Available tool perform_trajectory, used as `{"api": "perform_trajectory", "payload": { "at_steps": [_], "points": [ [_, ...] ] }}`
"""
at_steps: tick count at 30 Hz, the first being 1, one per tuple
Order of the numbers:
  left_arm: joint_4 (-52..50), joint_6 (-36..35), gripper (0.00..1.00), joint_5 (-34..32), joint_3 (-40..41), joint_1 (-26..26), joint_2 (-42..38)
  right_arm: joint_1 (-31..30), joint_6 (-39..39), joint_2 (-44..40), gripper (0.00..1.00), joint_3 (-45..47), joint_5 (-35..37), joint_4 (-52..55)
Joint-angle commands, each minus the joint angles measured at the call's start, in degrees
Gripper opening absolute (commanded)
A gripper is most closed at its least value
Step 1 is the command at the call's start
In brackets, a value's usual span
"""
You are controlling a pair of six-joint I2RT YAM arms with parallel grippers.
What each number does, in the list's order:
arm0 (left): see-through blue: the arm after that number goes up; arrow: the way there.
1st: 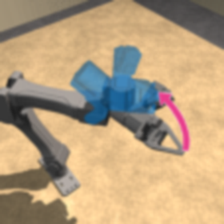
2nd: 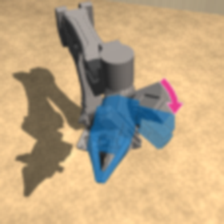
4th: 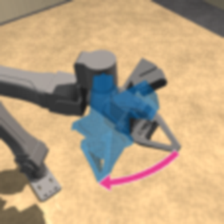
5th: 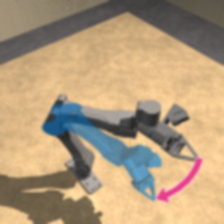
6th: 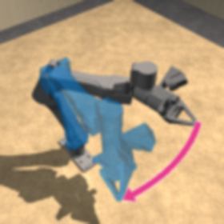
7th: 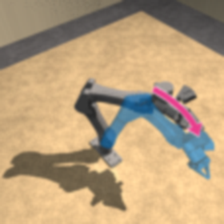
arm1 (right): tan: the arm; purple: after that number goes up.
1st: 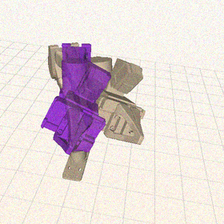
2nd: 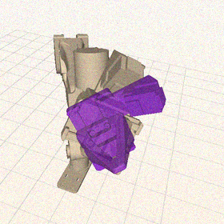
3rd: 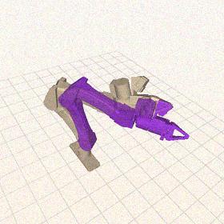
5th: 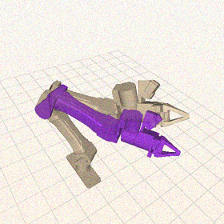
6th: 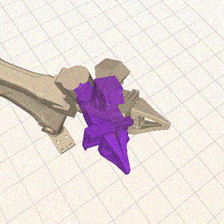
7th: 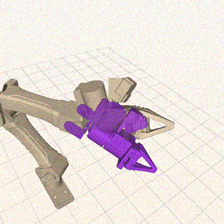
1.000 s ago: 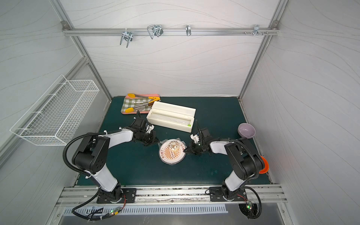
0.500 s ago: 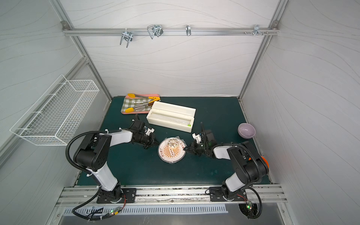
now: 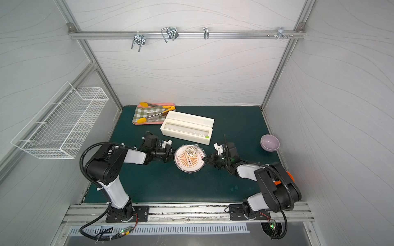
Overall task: Wrap the plate with plastic wrap
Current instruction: Pick up the plate at the center of the board, then place the plate at the center of the board.
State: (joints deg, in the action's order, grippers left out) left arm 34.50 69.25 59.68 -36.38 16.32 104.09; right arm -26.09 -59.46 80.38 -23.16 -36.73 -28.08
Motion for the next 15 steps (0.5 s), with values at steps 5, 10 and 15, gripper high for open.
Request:
{"api": "perform_trajectory", "payload": {
  "at_steps": [5, 10, 15],
  "points": [
    [12.8, 10.4, 0.32, 5.6, 1.8, 1.1, 0.2, -1.0, -2.4, -7.5, 0.0, 0.9, 7.1, 0.1],
    [-8.0, -1.7, 0.4, 2.5, 4.0, -4.2, -7.3, -1.6, -2.1, -10.1, 0.0, 1.6, 10.6, 3.4],
    [-28.5, -14.6, 0.57, -4.8, 2.5, -6.2, -21.9, -3.5, 0.0, -12.8, 0.0, 0.8, 14.3, 8.6]
  ]
}}
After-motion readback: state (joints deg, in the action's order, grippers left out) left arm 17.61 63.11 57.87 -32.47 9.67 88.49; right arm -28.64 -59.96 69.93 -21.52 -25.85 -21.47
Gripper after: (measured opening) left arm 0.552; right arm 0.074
